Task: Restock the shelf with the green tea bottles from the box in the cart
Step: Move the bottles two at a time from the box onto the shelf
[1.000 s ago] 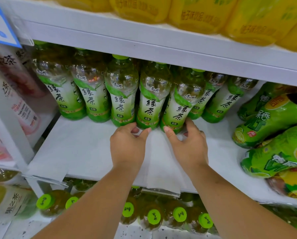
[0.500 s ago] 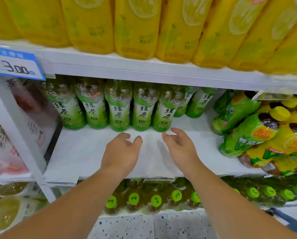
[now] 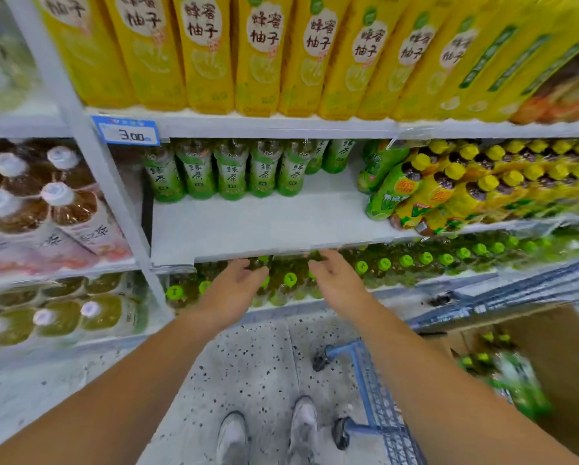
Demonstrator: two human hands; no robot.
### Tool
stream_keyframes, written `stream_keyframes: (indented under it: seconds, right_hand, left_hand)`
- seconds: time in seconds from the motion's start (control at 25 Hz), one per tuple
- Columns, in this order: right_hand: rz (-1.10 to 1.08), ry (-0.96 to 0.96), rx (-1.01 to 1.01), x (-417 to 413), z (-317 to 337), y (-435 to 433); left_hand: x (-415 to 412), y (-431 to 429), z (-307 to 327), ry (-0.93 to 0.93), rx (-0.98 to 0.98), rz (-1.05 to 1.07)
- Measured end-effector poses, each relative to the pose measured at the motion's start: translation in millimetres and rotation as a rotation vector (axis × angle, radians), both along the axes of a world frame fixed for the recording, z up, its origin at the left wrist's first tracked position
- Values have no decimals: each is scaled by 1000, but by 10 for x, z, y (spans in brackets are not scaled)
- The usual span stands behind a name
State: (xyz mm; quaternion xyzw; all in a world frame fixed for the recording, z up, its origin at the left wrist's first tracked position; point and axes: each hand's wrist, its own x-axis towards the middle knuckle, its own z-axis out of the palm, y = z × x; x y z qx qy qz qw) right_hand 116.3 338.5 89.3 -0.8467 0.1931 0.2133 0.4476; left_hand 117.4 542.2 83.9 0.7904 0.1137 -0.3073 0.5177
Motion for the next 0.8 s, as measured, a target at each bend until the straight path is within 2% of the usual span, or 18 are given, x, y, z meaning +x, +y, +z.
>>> stream_keyframes:
  seconds: [0.16, 0.28, 0.56, 0.8]
  right_hand:
    - [12, 27, -39, -601, 406, -6]
    - [-15, 59, -34, -1025, 631, -79]
    - [-170, 53, 3, -1851, 999, -364]
    - [-274, 35, 7, -2466, 1026, -1039]
  left_hand:
    - [-417, -22, 480, -5, -33, -97]
    - [-706, -62, 724, -34, -55, -90]
    - [-1283, -467, 927, -21, -140, -78]
    - [-1602, -1169, 959, -56, -105, -203]
